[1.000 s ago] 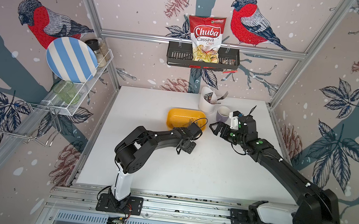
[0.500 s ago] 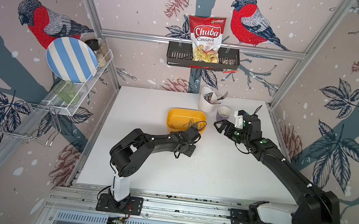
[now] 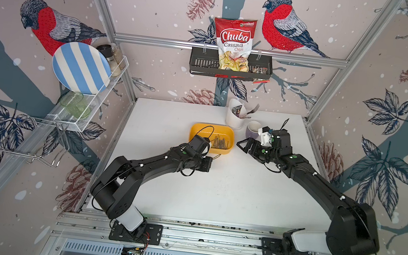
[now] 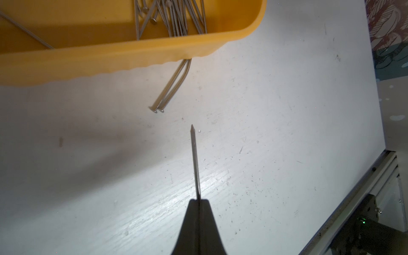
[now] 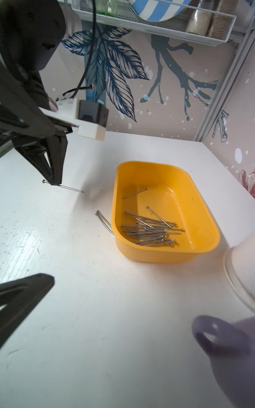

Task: Put the nails on the desktop into the storage box
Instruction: Pick up the nail from the center of the board.

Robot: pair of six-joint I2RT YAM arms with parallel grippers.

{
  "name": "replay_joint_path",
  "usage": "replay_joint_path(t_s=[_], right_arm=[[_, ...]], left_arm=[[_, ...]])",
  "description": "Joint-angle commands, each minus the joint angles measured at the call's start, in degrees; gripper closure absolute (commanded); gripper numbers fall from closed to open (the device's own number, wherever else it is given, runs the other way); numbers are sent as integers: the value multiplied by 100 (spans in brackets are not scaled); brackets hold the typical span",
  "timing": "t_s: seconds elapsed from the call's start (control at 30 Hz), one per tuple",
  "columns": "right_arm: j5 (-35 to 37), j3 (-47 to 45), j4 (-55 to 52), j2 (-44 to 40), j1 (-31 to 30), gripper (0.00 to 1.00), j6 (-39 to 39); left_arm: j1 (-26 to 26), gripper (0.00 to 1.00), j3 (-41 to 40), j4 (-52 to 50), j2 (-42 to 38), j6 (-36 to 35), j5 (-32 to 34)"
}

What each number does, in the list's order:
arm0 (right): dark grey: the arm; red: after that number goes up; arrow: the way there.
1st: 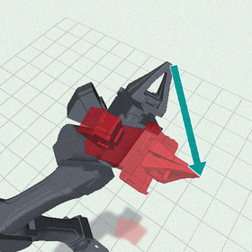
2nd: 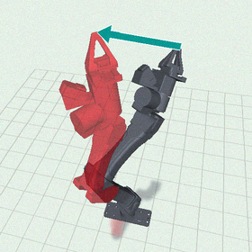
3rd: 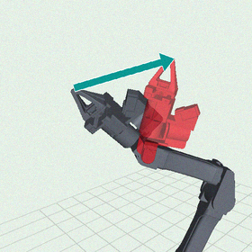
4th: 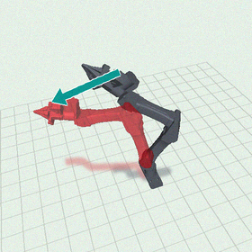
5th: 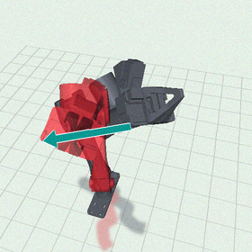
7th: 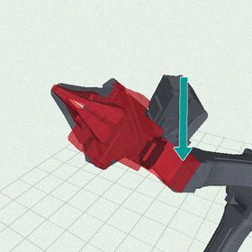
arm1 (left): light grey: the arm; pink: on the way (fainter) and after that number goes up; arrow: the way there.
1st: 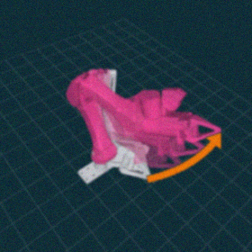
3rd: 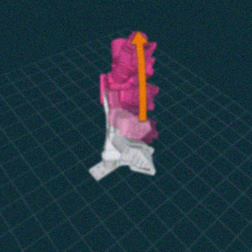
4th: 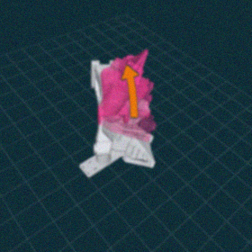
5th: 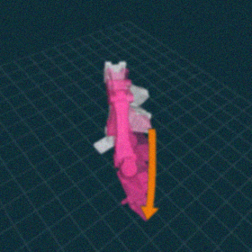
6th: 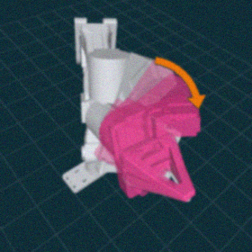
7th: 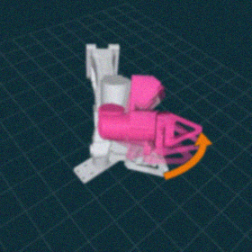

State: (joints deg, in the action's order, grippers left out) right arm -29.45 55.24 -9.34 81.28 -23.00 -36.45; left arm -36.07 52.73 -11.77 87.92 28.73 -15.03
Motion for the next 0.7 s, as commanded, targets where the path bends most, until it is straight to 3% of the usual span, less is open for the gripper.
replay_joint_path(t_s=[0.0, 0.37, 0.67], right_arm=[[-807, 164, 197, 274, -188, 1, -143], [-1212, 663, 491, 976, -733, 18, -398], [-1291, 767, 769, 1178, -880, 39, -596]], left_arm=[[130, 100, -120, 769, -320, 355, -424], [225, 100, -210, 1234, -854, 609, -668], [224, 100, -334, 1369, -952, 720, -750]])
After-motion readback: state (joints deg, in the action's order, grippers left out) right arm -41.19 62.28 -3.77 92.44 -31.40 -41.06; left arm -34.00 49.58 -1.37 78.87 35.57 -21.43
